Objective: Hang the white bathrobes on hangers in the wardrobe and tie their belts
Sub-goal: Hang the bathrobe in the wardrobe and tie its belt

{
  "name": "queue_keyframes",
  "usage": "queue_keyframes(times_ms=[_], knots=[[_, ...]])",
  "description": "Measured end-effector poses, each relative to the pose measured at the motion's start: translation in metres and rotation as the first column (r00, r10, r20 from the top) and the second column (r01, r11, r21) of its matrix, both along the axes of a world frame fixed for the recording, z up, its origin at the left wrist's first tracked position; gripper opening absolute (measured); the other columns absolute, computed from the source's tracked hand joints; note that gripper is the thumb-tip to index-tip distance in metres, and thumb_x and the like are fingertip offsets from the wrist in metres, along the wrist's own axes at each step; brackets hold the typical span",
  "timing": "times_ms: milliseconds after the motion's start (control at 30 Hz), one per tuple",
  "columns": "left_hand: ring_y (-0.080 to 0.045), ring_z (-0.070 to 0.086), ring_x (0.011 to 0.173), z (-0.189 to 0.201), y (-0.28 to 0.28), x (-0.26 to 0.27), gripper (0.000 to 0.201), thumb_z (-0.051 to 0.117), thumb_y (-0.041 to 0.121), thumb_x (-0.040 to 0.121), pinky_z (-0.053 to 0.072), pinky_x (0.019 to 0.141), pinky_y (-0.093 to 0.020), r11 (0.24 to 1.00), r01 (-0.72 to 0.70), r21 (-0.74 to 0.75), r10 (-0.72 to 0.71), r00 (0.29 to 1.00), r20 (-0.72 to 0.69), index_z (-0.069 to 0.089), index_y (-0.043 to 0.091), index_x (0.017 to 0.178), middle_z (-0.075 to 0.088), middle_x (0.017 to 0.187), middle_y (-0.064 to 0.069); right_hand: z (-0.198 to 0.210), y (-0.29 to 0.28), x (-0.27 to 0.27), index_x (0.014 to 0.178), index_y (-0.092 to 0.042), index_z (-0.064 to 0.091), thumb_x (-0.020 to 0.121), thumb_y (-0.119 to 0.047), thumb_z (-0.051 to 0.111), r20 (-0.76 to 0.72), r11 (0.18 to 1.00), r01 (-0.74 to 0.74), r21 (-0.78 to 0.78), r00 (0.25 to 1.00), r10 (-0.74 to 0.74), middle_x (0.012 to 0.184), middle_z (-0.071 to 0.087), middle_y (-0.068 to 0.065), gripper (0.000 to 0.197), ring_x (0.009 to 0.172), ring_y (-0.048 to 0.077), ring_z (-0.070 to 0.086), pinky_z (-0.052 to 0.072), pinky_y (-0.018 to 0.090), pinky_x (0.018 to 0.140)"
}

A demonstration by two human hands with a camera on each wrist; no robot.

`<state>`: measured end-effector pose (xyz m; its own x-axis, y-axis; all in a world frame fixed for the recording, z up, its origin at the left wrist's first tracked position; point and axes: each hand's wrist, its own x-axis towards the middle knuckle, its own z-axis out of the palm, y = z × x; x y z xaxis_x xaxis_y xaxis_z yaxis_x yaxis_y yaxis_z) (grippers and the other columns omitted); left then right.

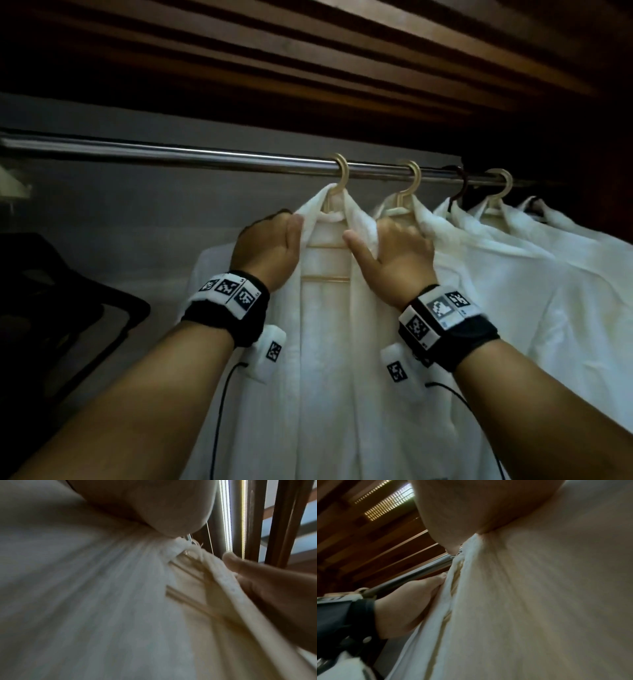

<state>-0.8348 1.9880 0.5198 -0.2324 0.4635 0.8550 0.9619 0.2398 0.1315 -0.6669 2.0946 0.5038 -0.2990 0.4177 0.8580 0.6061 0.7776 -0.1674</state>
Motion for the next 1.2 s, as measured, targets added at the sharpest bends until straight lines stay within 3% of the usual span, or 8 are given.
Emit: queue_keyframes(times_ms=[433,667,767,867,933,1067,1133,1200], knots=[[-0.029,0.057,0.064,-0.004,0.008,-0.003,0.059,0.014,0.05,0.099,0.039,0.061,-0.032,0.987,-0.149,0.066,0.151,0.988,-0.04,0.058,0.015,0.082,0.064,0.075,-0.007,0.004,0.004,-0.022,0.083,-0.021,0.066,0.08,-0.072,0.03,-0.055,0.985,0.165,-0.044,0.984,-0.167,0.078,0.064,0.002,0.063,0.08,0.025,0.061,0.044,0.038,0.074],[-0.038,0.062,0.076,-0.014,0.005,-0.007,0.044,0.028,0.046,0.101,0.042,0.069,-0.039,0.98,-0.157,0.123,0.173,0.976,-0.13,0.051,0.014,0.08,0.066,0.083,-0.016,-0.003,0.004,-0.021,0.087,-0.015,0.064,0.079,-0.077,0.037,-0.126,0.987,0.159,0.037,0.98,-0.154,0.09,0.066,0.008,0.067,0.086,0.03,0.063,0.047,0.039,0.076],[-0.042,0.06,0.085,-0.018,0.003,-0.009,0.049,0.027,0.047,0.101,0.042,0.075,-0.045,0.971,-0.205,0.126,0.223,0.963,-0.15,0.055,0.009,0.092,0.065,0.093,-0.021,-0.014,0.007,-0.016,0.113,-0.012,0.058,0.078,-0.082,0.036,-0.107,0.991,0.128,0.042,0.987,-0.123,0.117,0.061,0.013,0.081,0.106,0.033,0.059,0.048,0.046,0.088],[-0.042,0.055,0.105,-0.024,-0.003,-0.004,0.057,0.022,0.052,0.1,0.038,0.09,-0.048,0.963,-0.252,0.095,0.263,0.956,-0.126,0.053,0.006,0.115,0.059,0.116,-0.023,-0.034,0.007,-0.006,0.148,-0.012,0.025,0.08,-0.082,0.034,0.022,0.995,0.096,0.014,0.995,-0.096,0.152,0.029,0.014,0.098,0.14,0.034,0.027,0.019,0.051,0.116],[-0.039,0.042,0.126,-0.036,-0.006,-0.006,0.066,0.023,0.056,0.097,0.025,0.106,-0.049,0.964,-0.256,0.074,0.262,0.96,-0.1,0.04,0.007,0.138,0.045,0.139,-0.02,-0.051,0.003,0.006,0.155,-0.016,0.009,0.078,-0.085,0.033,0.057,1.0,0.022,-0.012,0.998,-0.021,0.16,0.008,0.012,0.106,0.148,0.034,0.003,0.0,0.055,0.118],[-0.035,0.011,0.148,-0.12,-0.013,-0.028,0.084,0.039,0.054,0.092,0.007,0.12,-0.041,0.998,-0.07,-0.001,0.069,0.993,-0.1,0.014,0.004,0.154,0.011,0.16,-0.02,-0.14,0.0,0.027,0.156,-0.022,0.002,0.081,-0.075,0.042,0.154,0.992,-0.109,-0.071,0.981,0.119,0.161,-0.012,0.017,0.1,0.148,0.038,-0.011,-0.002,0.06,0.113],[-0.037,0.016,0.146,-0.214,-0.019,-0.034,0.086,0.05,0.047,0.087,0.012,0.12,-0.038,0.988,0.054,-0.147,-0.055,0.998,-0.006,0.018,0.001,0.152,0.014,0.158,-0.024,-0.22,-0.003,0.037,0.156,-0.02,0.014,0.081,-0.062,0.051,0.267,0.989,-0.106,-0.108,0.955,0.131,0.161,-0.005,0.021,0.094,0.148,0.041,-0.001,0.006,0.061,0.113],[-0.038,0.028,0.141,-0.325,-0.04,-0.024,0.082,0.057,0.038,0.084,0.013,0.12,-0.03,0.921,0.2,-0.335,-0.109,0.956,0.272,0.023,0.004,0.15,0.022,0.156,-0.022,-0.305,-0.014,0.05,0.152,-0.016,0.027,0.08,-0.048,0.06,0.404,0.976,-0.126,-0.178,0.895,0.19,0.159,0.005,0.027,0.086,0.146,0.044,0.008,0.016,0.063,0.114]])
